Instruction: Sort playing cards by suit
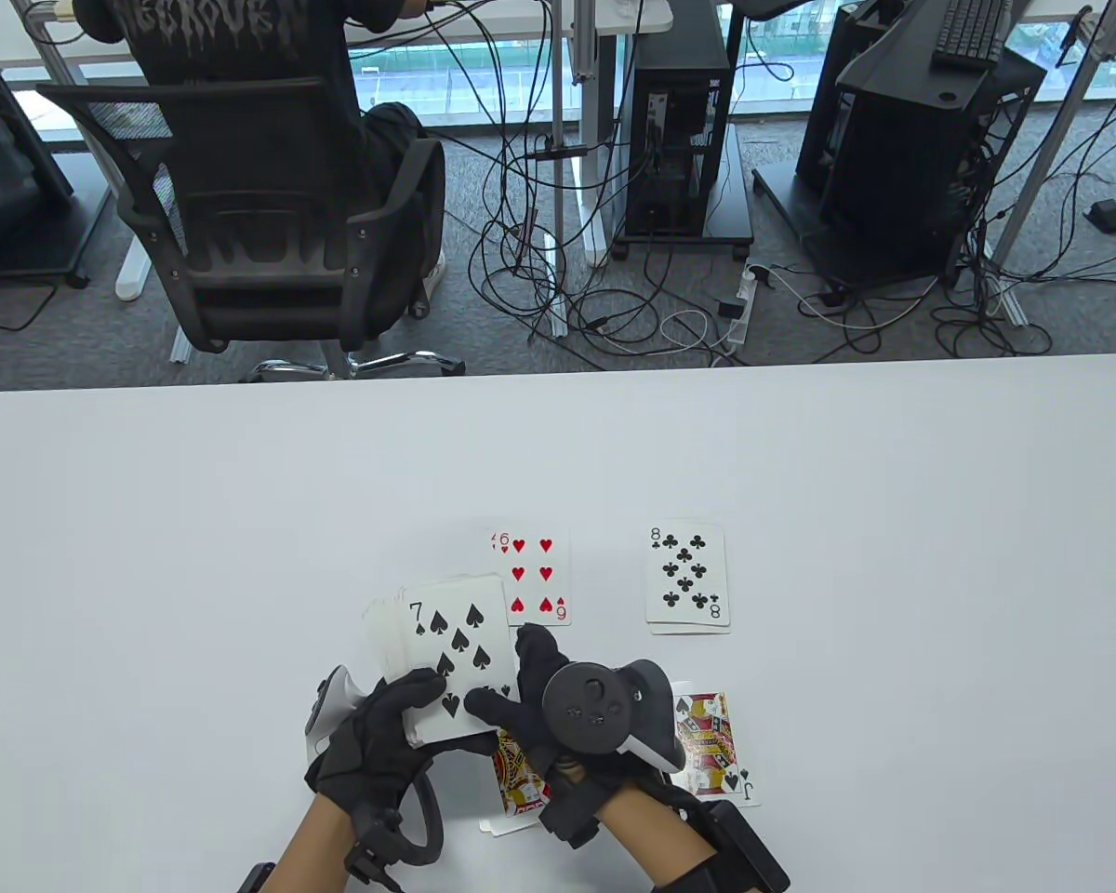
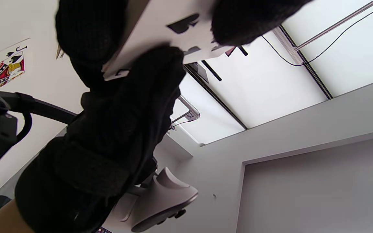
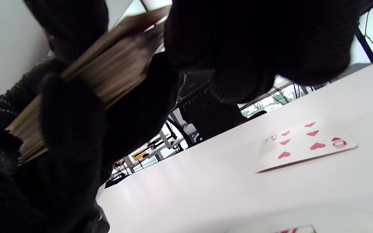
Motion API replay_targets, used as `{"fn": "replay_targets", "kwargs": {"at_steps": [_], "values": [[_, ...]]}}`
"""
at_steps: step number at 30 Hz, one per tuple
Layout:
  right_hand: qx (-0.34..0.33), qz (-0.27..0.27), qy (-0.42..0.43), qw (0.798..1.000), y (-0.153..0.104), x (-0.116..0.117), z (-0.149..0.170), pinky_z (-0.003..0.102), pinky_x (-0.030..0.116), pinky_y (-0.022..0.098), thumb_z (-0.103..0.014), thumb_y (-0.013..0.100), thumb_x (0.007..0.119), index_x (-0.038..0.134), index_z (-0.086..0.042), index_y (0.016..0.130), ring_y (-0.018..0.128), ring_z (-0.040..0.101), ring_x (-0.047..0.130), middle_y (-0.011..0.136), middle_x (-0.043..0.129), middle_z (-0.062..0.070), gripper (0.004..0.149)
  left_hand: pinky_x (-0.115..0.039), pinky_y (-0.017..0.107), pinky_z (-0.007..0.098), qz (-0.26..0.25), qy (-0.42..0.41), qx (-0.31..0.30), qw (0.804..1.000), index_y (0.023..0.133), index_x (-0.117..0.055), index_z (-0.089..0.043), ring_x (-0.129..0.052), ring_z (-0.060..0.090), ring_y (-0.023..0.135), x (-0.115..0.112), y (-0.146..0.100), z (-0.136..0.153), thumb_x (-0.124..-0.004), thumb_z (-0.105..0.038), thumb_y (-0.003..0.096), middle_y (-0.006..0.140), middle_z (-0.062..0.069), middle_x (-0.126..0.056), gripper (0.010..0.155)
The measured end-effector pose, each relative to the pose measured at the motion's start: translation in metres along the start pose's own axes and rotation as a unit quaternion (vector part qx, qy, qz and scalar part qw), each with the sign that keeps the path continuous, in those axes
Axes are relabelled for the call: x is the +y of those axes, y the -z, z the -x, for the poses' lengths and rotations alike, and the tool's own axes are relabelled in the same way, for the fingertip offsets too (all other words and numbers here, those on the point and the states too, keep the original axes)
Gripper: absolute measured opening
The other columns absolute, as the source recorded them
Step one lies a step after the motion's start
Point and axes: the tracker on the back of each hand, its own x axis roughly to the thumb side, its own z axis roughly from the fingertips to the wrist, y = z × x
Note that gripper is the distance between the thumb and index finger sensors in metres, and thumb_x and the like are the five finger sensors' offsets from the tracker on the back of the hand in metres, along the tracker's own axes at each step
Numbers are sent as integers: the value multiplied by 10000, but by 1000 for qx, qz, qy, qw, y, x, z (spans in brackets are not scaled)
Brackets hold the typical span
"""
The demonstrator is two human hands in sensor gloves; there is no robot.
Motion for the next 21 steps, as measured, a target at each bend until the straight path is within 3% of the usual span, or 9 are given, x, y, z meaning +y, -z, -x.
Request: {"fn": "replay_targets", "kwargs": {"at_steps": [4, 9, 21], "values": [[10, 20, 49, 999, -1, -2, 7, 443, 862, 240, -348, 501, 756, 650, 145, 786, 360, 316, 953, 441, 884, 110, 579, -807, 583, 480, 5, 5, 6, 1000, 1105, -336, -368, -679, 367, 1038, 0, 1, 3, -712, -444, 626, 1169, 19, -482, 613], [27, 21, 97, 995, -5, -7, 16, 431, 873, 202, -271, 512, 736, 725, 122, 723, 305, 297, 974, 379, 917, 96, 446, -804, 585, 483, 16, 9, 7, 1000, 1105, -336, -369, -672, 366, 1046, -2, 2, 4, -715, -444, 622, 1170, 18, -480, 619], [74, 42, 141, 986, -24, -40, 54, 440, 870, 200, -195, 527, 689, 742, 130, 723, 304, 304, 973, 373, 919, 96, 383, -811, 580, 478, 14, -5, 4, 1000, 1105, -338, -366, -681, 367, 1040, -5, 1, 3, -706, -439, 626, 1167, 20, -487, 608]]}}
